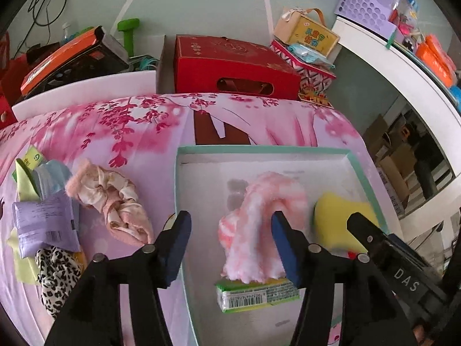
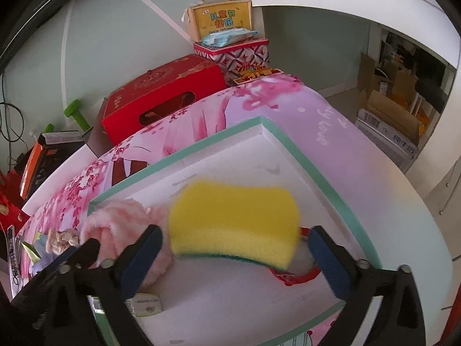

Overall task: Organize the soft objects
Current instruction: 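Lower the towel and sponge into the tray and open both tools, then move both open tools back to the remaining soft items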

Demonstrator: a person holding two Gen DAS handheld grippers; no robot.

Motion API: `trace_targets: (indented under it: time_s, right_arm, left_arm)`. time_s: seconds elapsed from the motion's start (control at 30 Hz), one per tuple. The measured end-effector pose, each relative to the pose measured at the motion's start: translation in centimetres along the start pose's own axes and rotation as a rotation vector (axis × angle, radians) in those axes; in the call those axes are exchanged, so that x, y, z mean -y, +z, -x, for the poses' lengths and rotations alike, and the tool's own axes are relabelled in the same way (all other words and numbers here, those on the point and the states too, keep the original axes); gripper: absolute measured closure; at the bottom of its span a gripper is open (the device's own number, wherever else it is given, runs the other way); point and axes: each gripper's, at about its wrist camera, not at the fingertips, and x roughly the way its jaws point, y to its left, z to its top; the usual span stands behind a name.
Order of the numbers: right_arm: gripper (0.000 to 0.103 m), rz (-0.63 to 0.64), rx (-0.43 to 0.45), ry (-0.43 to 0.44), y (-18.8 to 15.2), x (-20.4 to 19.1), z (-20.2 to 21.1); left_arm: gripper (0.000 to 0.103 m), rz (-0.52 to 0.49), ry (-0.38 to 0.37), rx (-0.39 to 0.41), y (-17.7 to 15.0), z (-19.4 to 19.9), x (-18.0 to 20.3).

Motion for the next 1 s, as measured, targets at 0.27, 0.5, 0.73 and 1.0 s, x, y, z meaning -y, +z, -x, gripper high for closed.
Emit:
trace_targets:
  time_s: [0.27, 0.5, 0.73, 1.0]
  right_arm:
    - [0.000, -0.012, -0.037, -0.029, -0.2, 0.4, -0.4]
    - [0.000, -0.010, -0.072, -0.055, -0.4, 0.6, -0.6]
    - [0.000, 0.009, -0.101, -0.062, -0.6, 0.2, -0.2]
    - [0.000, 0.048, -0.091, -0.036, -0.9, -1.4, 1.3]
  left_arm:
    - [0.014, 0.039, 0.073, 0.014, 0.4, 0.5, -1.5]
    - [0.001, 0.053, 0.097, 0.028, 0.3, 0.9, -2.2]
    - [0.001, 0.032, 0.153, -0.008, 0.2, 1.5, -2.2]
    - [0.001, 0.104, 0.199, -0.020, 0.0, 4.0, -4.2]
